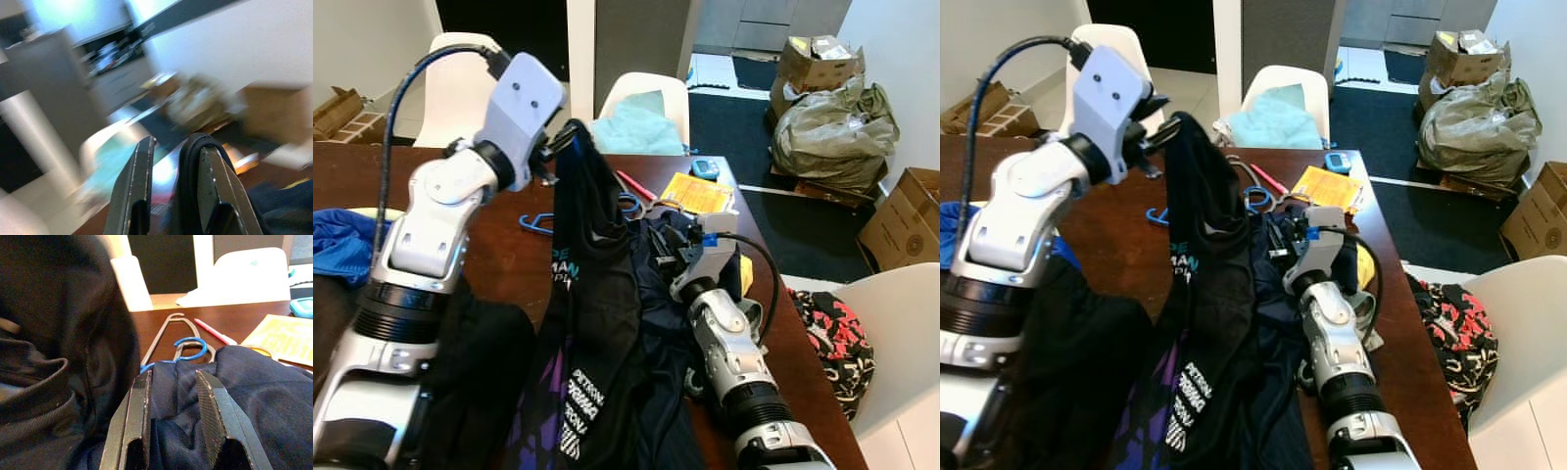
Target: Hang hanger
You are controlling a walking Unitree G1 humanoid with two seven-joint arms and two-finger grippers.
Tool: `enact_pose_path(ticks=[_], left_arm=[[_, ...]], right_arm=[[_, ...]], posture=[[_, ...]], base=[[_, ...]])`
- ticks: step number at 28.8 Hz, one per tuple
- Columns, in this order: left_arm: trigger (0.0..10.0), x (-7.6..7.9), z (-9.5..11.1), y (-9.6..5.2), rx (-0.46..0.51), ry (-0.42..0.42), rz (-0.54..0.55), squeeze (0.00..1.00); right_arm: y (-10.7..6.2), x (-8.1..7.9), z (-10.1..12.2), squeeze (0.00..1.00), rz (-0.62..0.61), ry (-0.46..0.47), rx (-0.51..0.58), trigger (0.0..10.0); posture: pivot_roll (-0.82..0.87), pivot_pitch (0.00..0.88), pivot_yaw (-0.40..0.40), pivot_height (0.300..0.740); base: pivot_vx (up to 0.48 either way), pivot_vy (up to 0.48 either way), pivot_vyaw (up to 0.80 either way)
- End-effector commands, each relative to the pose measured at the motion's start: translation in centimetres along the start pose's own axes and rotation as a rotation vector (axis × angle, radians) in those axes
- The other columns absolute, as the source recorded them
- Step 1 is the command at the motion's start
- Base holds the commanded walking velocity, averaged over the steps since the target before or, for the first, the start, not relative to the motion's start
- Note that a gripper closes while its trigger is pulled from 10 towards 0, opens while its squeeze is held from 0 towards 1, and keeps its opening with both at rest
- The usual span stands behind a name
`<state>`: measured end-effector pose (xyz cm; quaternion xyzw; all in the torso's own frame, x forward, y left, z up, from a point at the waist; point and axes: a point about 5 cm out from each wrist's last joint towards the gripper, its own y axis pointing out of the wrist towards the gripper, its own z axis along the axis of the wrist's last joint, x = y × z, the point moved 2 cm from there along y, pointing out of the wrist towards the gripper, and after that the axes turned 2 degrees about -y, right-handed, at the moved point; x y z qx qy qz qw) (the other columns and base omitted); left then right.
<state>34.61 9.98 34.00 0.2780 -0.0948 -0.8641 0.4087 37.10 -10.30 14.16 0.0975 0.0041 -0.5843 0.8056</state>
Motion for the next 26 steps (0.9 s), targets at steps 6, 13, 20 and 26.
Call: enact_pose_path(ticks=[6, 13, 20, 26], left_arm=[[10.0, 2.0, 0.2, -0.1, 0.009, -0.089, -0.134, 0.00], [10.0, 0.2, -5.1, -1.7, -0.406, 0.069, -0.031, 1.00], [10.0, -1.5, -6.9, -4.3, -0.655, -0.125, 0.095, 0.00], [10.0, -0.7, -6.4, -5.3, -0.670, -0.239, 0.035, 0.00]], right_arm=[[-0.3, 0.4, -0.4, 0.00, -0.020, 0.009, -0.016, 10.0], [-0.2, 0.2, -0.4, 0.00, -0.014, 0.009, -0.021, 10.0], [-0.2, 0.2, -0.4, 0.00, -0.007, 0.006, -0.027, 10.0], [-0.1, 0.2, -0.5, 0.00, -0.003, 0.004, -0.031, 10.0]], posture=[[0.05, 0.100, -0.035, 0.740], [0.05, 0.100, -0.038, 0.740], [0.05, 0.094, -0.040, 0.740], [0.06, 0.088, -0.045, 0.740]], base=[[0.000, 0.000, 0.00], [0.000, 0.000, 0.00], [0.000, 0.000, 0.00], [0.000, 0.000, 0.00]])
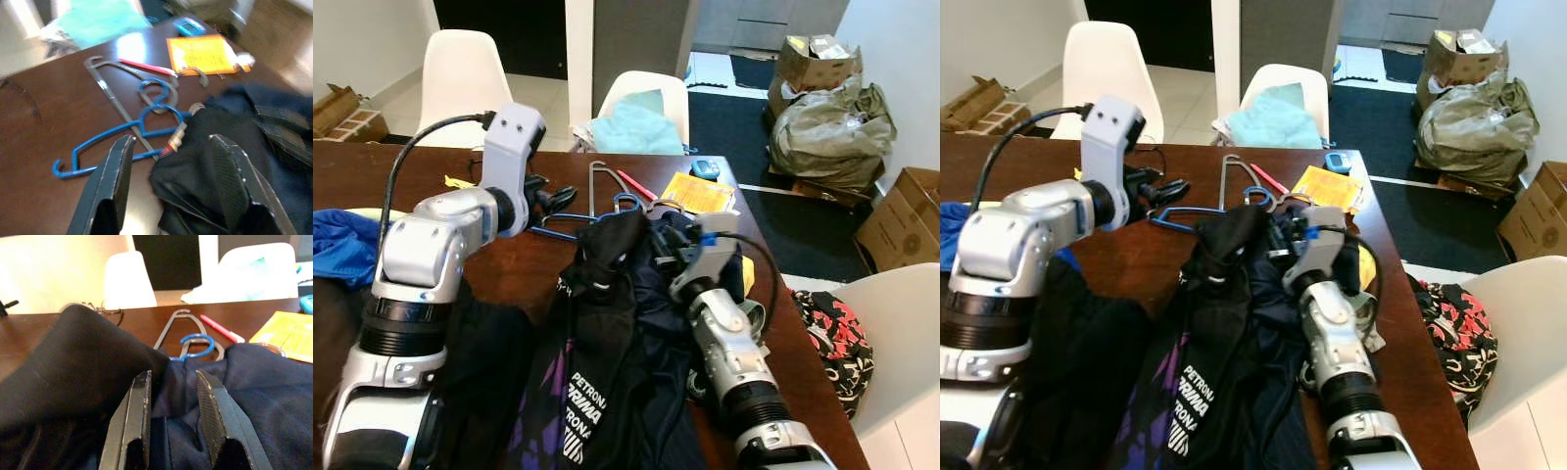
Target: Hang hanger
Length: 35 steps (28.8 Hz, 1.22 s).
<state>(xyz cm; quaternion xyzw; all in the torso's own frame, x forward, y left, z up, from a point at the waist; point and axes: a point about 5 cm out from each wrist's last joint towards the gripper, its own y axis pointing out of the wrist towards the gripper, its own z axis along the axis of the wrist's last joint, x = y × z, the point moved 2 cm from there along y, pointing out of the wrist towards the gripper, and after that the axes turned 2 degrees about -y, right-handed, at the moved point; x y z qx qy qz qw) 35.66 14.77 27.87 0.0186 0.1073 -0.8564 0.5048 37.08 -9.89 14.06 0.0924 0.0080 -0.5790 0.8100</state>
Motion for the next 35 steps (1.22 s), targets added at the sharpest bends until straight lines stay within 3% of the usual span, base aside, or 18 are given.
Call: enact_pose_path(ticks=[1, 2, 3, 4, 5, 6, 7, 8, 9, 13, 14, 15, 18, 21, 22, 35], left_arm=[[10.0, 1.3, -2.5, -1.0, -0.163, 0.241, -0.120, 0.00], [10.0, 1.6, -3.9, -1.6, -0.252, 0.365, -0.174, 0.00], [10.0, 1.4, -4.6, -2.0, -0.293, 0.430, -0.167, 0.00], [10.0, 1.0, -4.1, -1.8, -0.247, 0.424, -0.112, 0.00], [10.0, 0.3, -2.3, -1.1, -0.117, 0.325, -0.008, 0.00], [10.0, 0.3, -2.3, -1.1, -0.117, 0.325, -0.008, 0.00], [10.0, -1.1, 0.0, -0.7, 0.046, 0.139, 0.159, 0.00], [10.0, -1.9, 1.0, -0.6, 0.122, -0.012, 0.258, 0.00], [10.0, -2.4, 1.3, -0.7, 0.152, -0.048, 0.324, 0.00], [10.0, -1.4, 1.2, -0.9, 0.265, 0.029, 0.359, 0.00], [10.0, -0.6, 0.6, -1.0, 0.293, 0.088, 0.371, 0.00], [10.0, 0.3, -0.4, -1.1, 0.293, 0.047, 0.354, 0.00], [10.0, 1.2, -1.3, -1.6, 0.305, -0.004, 0.340, 0.00], [10.0, 1.4, -1.4, -1.8, 0.309, 0.007, 0.343, 0.00], [10.0, 1.8, -1.7, -1.7, 0.288, 0.094, 0.336, 0.00], [10.0, 2.7, -2.6, -1.3, 0.307, 0.066, 0.354, 0.00]], right_arm=[[-0.2, 0.4, -0.3, 0.00, -0.012, 0.002, -0.018, 10.0], [-0.2, 0.4, -0.3, 0.00, -0.010, 0.002, -0.018, 10.0], [-0.2, 0.3, -0.3, 0.00, -0.009, 0.002, -0.019, 10.0], [-0.2, 0.4, -0.3, 0.00, -0.009, 0.003, -0.018, 10.0], [-0.2, 0.4, -0.3, 0.00, -0.010, 0.004, -0.018, 10.0], [-0.2, 0.4, -0.3, 0.00, -0.010, 0.004, -0.018, 10.0], [-0.2, 0.4, -0.3, 0.00, -0.011, 0.005, -0.019, 10.0], [-0.2, 0.5, -0.4, 0.00, -0.011, 0.005, -0.020, 10.0], [-0.3, 0.4, -0.5, 0.00, -0.009, 0.005, -0.022, 10.0], [-0.3, 0.0, -0.1, 0.00, 0.002, 0.035, 0.013, 10.0], [-0.3, -0.4, 0.4, 0.00, 0.015, 0.069, 0.049, 10.0], [-0.3, -0.8, 1.2, 0.00, 0.026, 0.089, 0.098, 10.0], [-0.3, -1.4, 2.8, 0.00, 0.048, 0.112, 0.181, 10.0], [-0.3, -1.7, 3.6, 0.00, 0.060, 0.114, 0.214, 10.0], [-0.2, -2.3, 4.9, 0.00, 0.097, 0.110, 0.244, 10.0], [0.0, -2.8, 7.0, 0.00, 0.145, 0.117, 0.279, 10.0]], posture=[[0.06, 0.086, -0.043, 0.740], [0.05, 0.085, -0.042, 0.740], [0.05, 0.085, -0.041, 0.740], [0.05, 0.086, -0.041, 0.740], [0.05, 0.087, -0.042, 0.740], [0.05, 0.087, -0.042, 0.740], [0.06, 0.086, -0.044, 0.740], [0.06, 0.087, -0.045, 0.740], [0.06, 0.088, -0.047, 0.740], [0.06, 0.090, -0.048, 0.740], [0.06, 0.097, -0.046, 0.740], [0.06, 0.099, -0.043, 0.740], [0.05, 0.103, -0.041, 0.740], [0.05, 0.104, -0.044, 0.740], [0.06, 0.109, -0.042, 0.740], [0.05, 0.107, -0.035, 0.740]], base=[[0.000, 0.000, 0.00], [0.000, 0.000, 0.00], [0.000, 0.000, 0.00], [0.000, 0.000, 0.00], [0.000, 0.000, 0.00], [0.000, 0.000, 0.00], [0.000, 0.000, 0.00], [0.000, 0.000, 0.00], [0.000, 0.000, 0.00], [0.000, 0.000, 0.00], [0.000, 0.000, 0.00], [0.000, 0.000, 0.00], [0.000, 0.000, 0.00], [0.000, 0.000, 0.00], [0.000, 0.000, 0.00], [-0.268, 0.000, 0.00]])
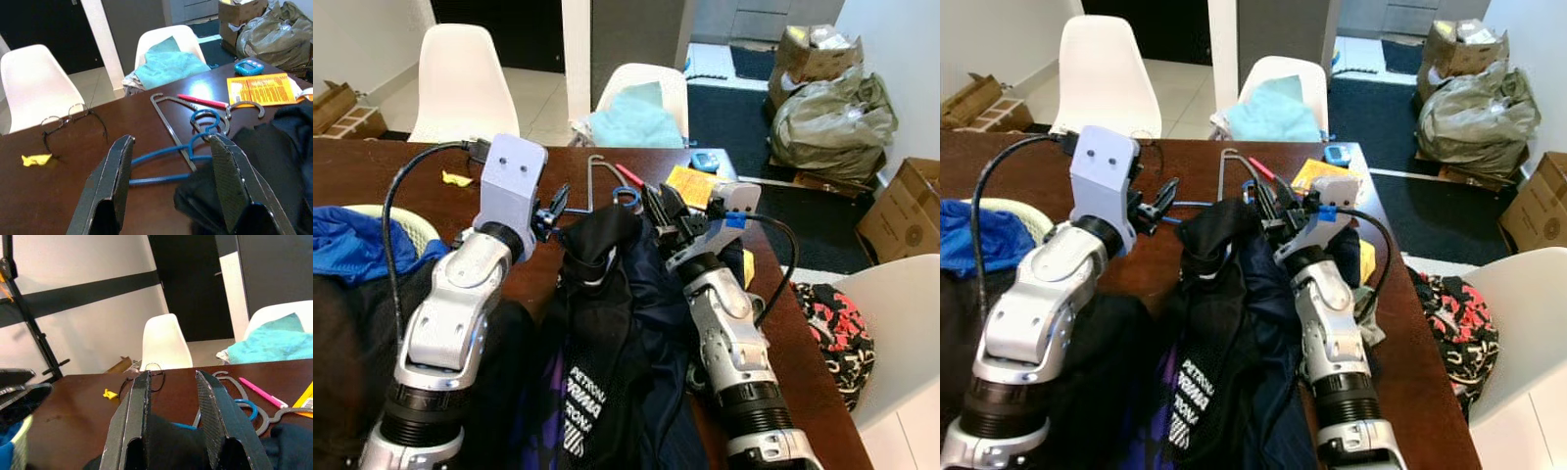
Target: Hang hanger
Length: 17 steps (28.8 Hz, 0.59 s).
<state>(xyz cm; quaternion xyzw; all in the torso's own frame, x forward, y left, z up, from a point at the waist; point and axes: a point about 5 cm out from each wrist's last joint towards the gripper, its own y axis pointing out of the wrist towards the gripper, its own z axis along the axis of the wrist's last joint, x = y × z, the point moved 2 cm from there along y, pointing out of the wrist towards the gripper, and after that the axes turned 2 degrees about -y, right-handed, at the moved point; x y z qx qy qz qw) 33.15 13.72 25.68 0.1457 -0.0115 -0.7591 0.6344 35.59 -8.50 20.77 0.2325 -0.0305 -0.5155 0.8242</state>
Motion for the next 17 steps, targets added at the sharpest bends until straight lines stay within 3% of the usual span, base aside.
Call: enact_pose_path(ticks=[1, 17], left_arm=[[10.0, 0.38, -0.35, -0.21, -0.001, -0.013, -0.005, 0.00], [10.0, 1.21, -0.21, -0.35, 0.011, -0.016, -0.040, 0.00]], right_arm=[[0.21, -0.09, 0.50, 0.00, 0.012, 0.003, 0.005, 10.0], [-0.04, 0.20, 0.71, 0.00, -0.005, -0.021, -0.021, 10.0]], posture=[[0.05, 0.108, -0.034, 0.740], [0.05, 0.107, -0.025, 0.740]], base=[[-0.401, 0.000, 0.00], [-0.362, 0.000, 0.00]])
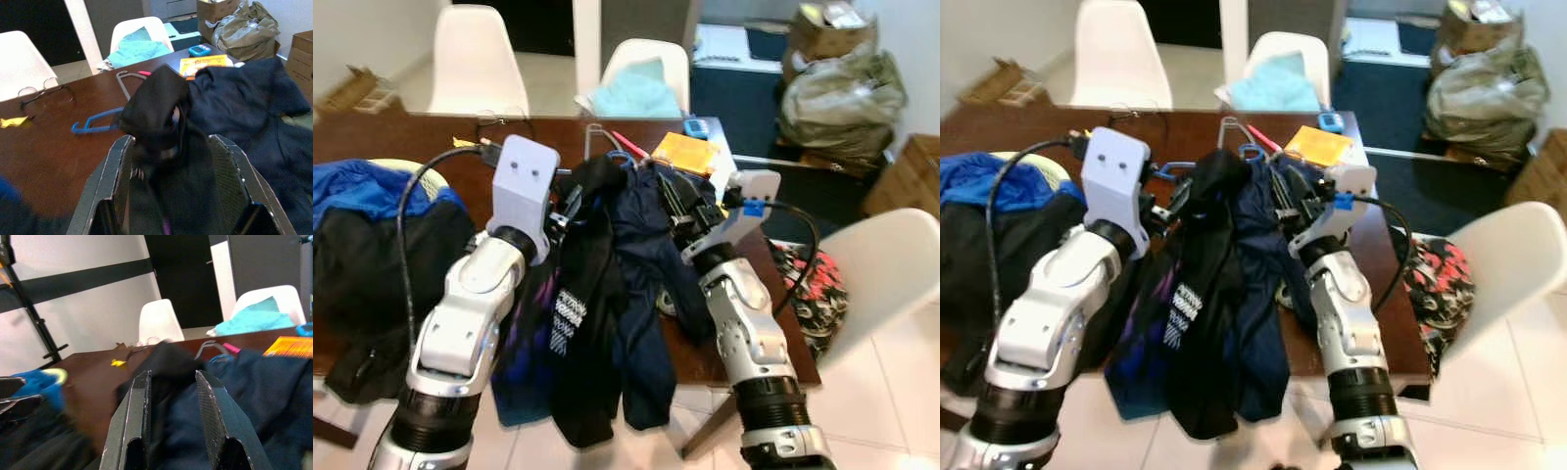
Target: Hang hanger
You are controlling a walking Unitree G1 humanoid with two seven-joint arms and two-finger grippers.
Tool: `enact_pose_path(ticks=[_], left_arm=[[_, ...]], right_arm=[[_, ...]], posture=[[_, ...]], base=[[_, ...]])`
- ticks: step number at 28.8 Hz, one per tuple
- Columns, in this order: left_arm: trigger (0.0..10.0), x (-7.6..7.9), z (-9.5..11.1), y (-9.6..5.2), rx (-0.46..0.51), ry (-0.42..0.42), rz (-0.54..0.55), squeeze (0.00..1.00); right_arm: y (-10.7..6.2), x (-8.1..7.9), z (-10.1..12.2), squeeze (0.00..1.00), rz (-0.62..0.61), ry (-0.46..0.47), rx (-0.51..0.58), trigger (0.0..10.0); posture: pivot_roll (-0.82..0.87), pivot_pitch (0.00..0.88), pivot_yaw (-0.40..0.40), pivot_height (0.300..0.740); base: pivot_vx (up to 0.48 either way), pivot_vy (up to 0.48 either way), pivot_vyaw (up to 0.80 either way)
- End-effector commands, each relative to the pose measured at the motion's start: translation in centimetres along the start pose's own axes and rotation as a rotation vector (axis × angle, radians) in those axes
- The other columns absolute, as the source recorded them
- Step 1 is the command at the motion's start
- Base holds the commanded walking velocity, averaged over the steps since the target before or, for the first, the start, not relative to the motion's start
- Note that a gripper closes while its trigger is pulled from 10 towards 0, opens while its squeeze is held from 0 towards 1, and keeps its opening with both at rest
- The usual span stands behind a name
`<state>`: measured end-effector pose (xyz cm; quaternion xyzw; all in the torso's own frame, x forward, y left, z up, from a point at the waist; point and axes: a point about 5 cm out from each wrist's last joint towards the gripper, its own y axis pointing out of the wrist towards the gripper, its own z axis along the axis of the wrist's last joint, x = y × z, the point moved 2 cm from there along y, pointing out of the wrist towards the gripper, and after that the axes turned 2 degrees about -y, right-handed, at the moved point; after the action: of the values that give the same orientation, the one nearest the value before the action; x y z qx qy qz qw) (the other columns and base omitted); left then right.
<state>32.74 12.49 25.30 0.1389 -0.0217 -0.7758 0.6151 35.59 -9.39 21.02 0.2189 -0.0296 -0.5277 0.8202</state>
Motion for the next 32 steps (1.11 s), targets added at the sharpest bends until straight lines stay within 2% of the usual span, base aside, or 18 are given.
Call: enact_pose_path(ticks=[1, 13, 14, 15, 16, 17, 18, 19, 20, 22, 23, 26, 27, 29, 32], left_arm=[[10.0, -0.1, -0.1, -0.1, -0.001, 0.012, 0.007, 0.00], [10.0, -0.2, -0.6, -0.5, -0.012, 0.008, 0.016, 0.00], [10.0, -0.6, -1.7, -0.5, -0.068, 0.001, 0.044, 0.00], [10.0, -0.6, -1.7, -0.5, -0.068, 0.001, 0.044, 0.00], [10.0, -0.9, -3.2, -0.6, -0.132, -0.010, 0.068, 0.00], [10.0, -1.3, -5.2, -1.0, -0.201, -0.050, 0.094, 0.00], [10.0, -1.3, -5.2, -1.0, -0.201, -0.050, 0.094, 0.00], [10.0, -1.5, -6.6, -1.3, -0.244, -0.079, 0.109, 0.00], [10.0, -1.9, -9.3, -2.0, -0.321, -0.135, 0.133, 0.00], [10.0, -2.1, -13.4, -3.6, -0.441, -0.185, 0.158, 0.00], [10.0, -2.2, -14.8, -4.4, -0.487, -0.190, 0.162, 0.00], [10.0, -2.7, -17.3, -6.4, -0.564, -0.177, 0.181, 0.00], [10.0, -2.7, -17.3, -6.4, -0.564, -0.177, 0.181, 0.00], [10.0, -2.9, -18.5, -7.6, -0.607, -0.190, 0.200, 0.00], [10.0, -2.9, -18.7, -7.7, -0.614, -0.194, 0.203, 0.00]], right_arm=[[0.1, -0.5, 0.2, 0.00, 0.019, -0.002, -0.001, 10.0], [-0.4, -0.3, -0.4, 0.00, 0.002, -0.006, -0.034, 10.0], [-0.6, 0.0, -0.7, 0.00, -0.012, -0.004, -0.048, 10.0], [-0.6, 0.0, -0.7, 0.00, -0.012, -0.004, -0.048, 10.0], [-0.8, 0.3, -1.3, 0.00, -0.029, -0.003, -0.069, 10.0], [-1.4, 0.9, -2.9, 0.00, -0.051, -0.014, -0.131, 10.0], [-1.4, 0.9, -2.9, 0.00, -0.051, -0.014, -0.131, 10.0], [-1.8, 1.3, -4.0, 0.00, -0.065, -0.022, -0.175, 10.0], [-3.2, 2.3, -6.8, 0.00, -0.106, -0.064, -0.300, 10.0], [-5.8, 3.7, -10.3, 0.00, -0.164, -0.110, -0.465, 10.0], [-6.7, 4.1, -11.3, 0.00, -0.185, -0.116, -0.513, 10.0], [-8.5, 4.8, -12.4, 0.00, -0.230, -0.122, -0.566, 10.0], [-8.5, 4.8, -12.4, 0.00, -0.230, -0.122, -0.566, 10.0], [-9.4, 5.1, -12.8, 0.00, -0.237, -0.139, -0.586, 10.0], [-9.5, 5.1, -12.8, 0.00, -0.236, -0.143, -0.588, 10.0]], posture=[[0.05, 0.109, -0.027, 0.740], [0.04, 0.113, -0.029, 0.740], [0.04, 0.116, -0.028, 0.740], [0.04, 0.116, -0.028, 0.740], [0.04, 0.113, -0.027, 0.740], [0.03, 0.107, -0.027, 0.740], [0.03, 0.107, -0.027, 0.740], [0.03, 0.107, -0.027, 0.740], [0.04, 0.103, -0.030, 0.740], [0.05, 0.110, -0.033, 0.740], [0.05, 0.110, -0.033, 0.740], [0.04, 0.105, -0.027, 0.740], [0.04, 0.105, -0.027, 0.740], [0.04, 0.106, -0.026, 0.740], [0.04, 0.106, -0.026, 0.740]], base=[[-0.341, 0.000, 0.00], [-0.298, 0.000, 0.00], [0.000, 0.000, 0.00], [0.000, 0.000, 0.00], [0.000, 0.000, 0.00], [0.000, 0.000, 0.00], [0.000, 0.000, 0.00], [0.000, 0.000, 0.00], [0.000, 0.000, 0.00], [0.000, 0.000, 0.00], [0.000, 0.000, 0.00], [0.000, 0.000, 0.00], [0.000, 0.000, 0.00], [0.000, 0.000, 0.00], [0.000, 0.000, 0.00]])
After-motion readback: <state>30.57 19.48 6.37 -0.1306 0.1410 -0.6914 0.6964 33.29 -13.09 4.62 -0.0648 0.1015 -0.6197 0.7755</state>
